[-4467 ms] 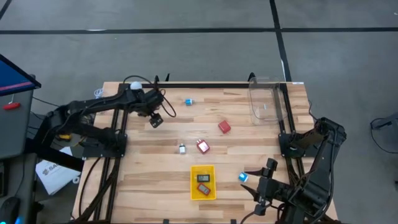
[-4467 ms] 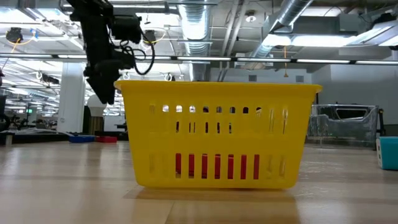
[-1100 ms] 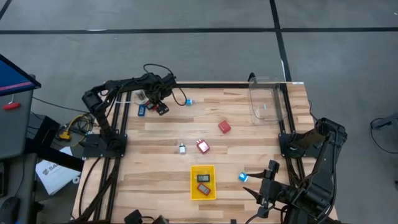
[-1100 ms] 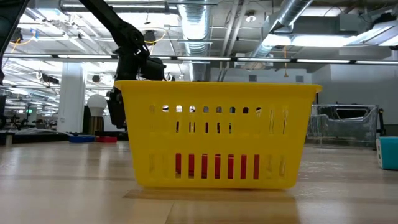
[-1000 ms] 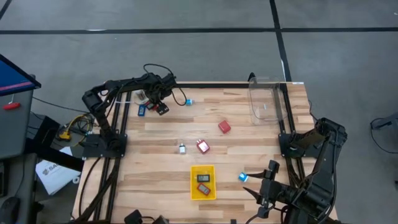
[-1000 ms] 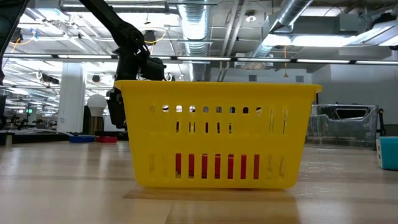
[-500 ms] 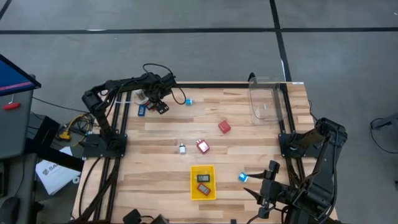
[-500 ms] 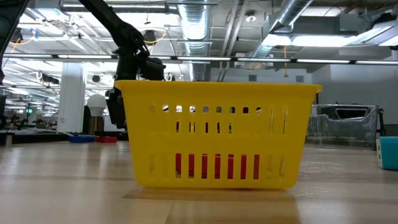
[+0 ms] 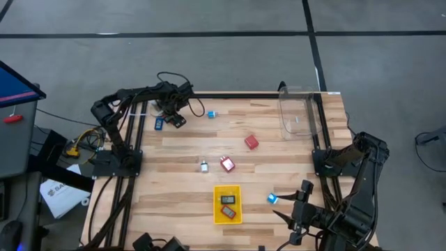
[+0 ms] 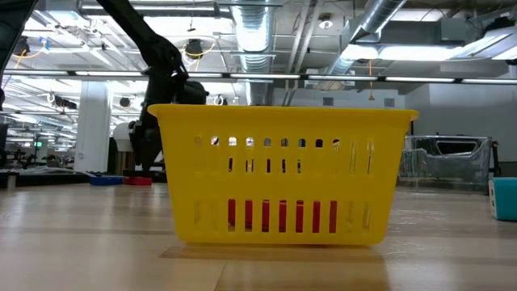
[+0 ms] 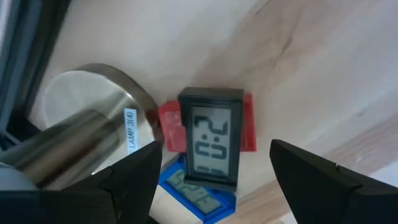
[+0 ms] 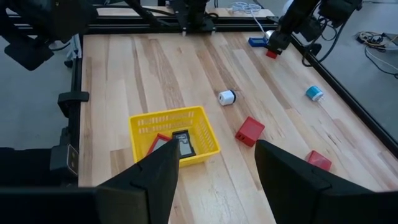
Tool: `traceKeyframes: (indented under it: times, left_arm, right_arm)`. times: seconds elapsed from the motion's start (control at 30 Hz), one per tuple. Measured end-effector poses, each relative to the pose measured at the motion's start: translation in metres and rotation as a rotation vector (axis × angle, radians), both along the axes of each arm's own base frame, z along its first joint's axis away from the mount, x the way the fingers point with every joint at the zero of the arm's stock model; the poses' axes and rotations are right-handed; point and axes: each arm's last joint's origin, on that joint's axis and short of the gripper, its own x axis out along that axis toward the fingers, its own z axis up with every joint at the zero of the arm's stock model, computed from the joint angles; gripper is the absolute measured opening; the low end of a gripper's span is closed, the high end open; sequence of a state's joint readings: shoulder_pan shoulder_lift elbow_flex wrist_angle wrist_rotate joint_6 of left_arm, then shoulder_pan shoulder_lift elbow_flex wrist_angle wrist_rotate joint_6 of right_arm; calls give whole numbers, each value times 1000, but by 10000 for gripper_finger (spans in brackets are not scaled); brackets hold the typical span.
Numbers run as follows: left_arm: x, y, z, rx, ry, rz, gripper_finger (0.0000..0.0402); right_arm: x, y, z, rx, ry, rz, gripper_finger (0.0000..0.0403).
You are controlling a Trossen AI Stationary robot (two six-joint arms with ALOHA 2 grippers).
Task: Pick & Place Office items
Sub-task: Put the black digital timer into the yellow bin
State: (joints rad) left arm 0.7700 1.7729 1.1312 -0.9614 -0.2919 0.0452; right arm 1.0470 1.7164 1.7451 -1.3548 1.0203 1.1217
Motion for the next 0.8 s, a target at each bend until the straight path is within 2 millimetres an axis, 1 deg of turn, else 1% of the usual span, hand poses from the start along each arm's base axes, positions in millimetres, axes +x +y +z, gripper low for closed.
traceKeyframes:
  times: [0.8]
  left_arm:
    - [3, 1, -1, -26, -66, 7, 294]
  right_arm:
    - [0, 1, 0, 5, -2, 1, 203]
